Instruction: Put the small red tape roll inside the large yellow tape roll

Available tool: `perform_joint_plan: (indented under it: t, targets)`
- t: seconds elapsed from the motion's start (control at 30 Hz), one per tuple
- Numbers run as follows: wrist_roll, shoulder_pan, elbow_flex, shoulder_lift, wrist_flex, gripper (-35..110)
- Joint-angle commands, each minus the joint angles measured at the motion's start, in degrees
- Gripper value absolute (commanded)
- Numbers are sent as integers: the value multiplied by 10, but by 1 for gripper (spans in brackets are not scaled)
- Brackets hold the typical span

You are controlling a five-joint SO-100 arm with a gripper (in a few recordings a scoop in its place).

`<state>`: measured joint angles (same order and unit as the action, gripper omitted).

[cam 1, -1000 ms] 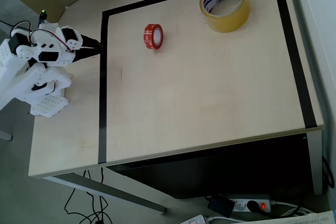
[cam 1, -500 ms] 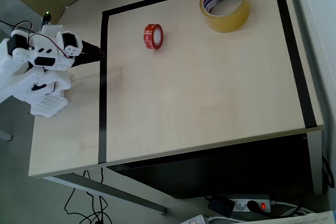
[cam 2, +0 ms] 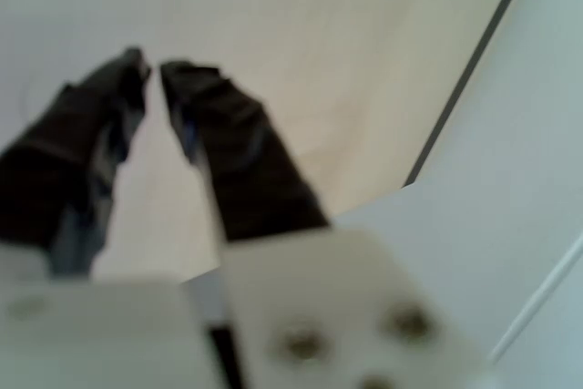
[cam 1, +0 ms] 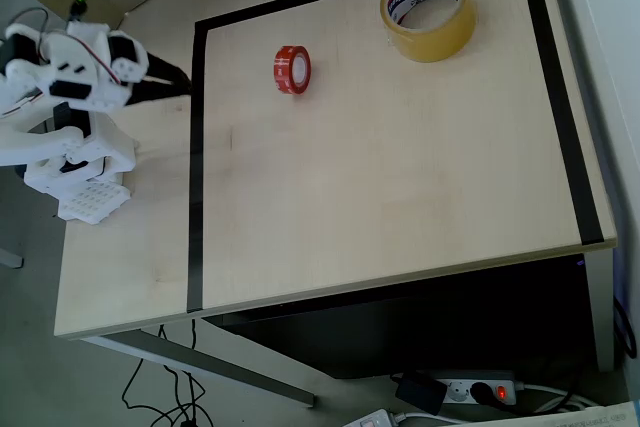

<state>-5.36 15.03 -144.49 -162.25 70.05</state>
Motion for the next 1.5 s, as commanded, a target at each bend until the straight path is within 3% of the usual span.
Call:
perform_joint_plan:
  t: [0.0,0.27,0.6,1.47]
  targets:
    - [-14,38,127,60,43,0]
    - [-52,77,259,171,127,2]
    - [-130,64,299,306,98,0]
    - [-147,86,351,606,-14,0]
